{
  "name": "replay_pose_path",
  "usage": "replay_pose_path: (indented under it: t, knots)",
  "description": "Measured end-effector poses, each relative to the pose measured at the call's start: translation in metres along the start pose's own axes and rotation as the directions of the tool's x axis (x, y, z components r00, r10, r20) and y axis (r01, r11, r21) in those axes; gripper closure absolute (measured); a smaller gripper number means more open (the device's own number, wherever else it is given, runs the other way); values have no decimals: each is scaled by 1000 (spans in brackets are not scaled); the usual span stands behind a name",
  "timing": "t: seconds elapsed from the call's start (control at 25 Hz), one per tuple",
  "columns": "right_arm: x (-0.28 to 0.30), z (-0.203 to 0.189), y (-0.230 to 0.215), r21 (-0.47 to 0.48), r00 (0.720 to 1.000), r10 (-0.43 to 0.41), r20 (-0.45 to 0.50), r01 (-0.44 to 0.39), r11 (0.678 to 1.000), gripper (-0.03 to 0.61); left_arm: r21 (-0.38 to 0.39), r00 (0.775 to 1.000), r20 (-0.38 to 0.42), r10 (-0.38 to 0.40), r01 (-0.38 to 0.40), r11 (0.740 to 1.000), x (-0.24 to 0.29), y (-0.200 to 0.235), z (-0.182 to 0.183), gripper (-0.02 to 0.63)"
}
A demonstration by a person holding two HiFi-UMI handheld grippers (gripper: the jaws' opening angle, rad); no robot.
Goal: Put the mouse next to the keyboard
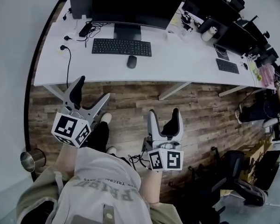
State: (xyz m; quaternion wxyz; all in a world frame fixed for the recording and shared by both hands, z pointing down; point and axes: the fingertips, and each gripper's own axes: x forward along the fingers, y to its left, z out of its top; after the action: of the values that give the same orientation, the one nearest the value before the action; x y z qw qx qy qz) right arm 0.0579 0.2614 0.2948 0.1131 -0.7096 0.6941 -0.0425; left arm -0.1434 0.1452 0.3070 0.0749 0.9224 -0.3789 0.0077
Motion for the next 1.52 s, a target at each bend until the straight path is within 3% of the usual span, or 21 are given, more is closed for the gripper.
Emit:
replay_pose_path:
  t: [0.48, 0.96, 1.28, 1.52]
  knots:
    - [141, -17, -27, -5, 998, -61, -22, 61, 998, 190, -21, 999, -27, -47, 46, 999, 128, 85, 8, 206]
    - [265, -67, -29, -25, 987, -90, -136, 87, 996, 190, -84, 993, -73, -96, 89, 992, 216, 160, -7, 206]
    - [305, -125, -47, -23, 954, -106, -281, 103, 994, 190, -113, 984, -131, -118, 104, 988, 245, 165, -27, 206]
    - [333, -187, -59, -2, 908, -70, -413, 76, 997, 190, -101, 979, -171, -107, 90, 991, 257, 160, -36, 206]
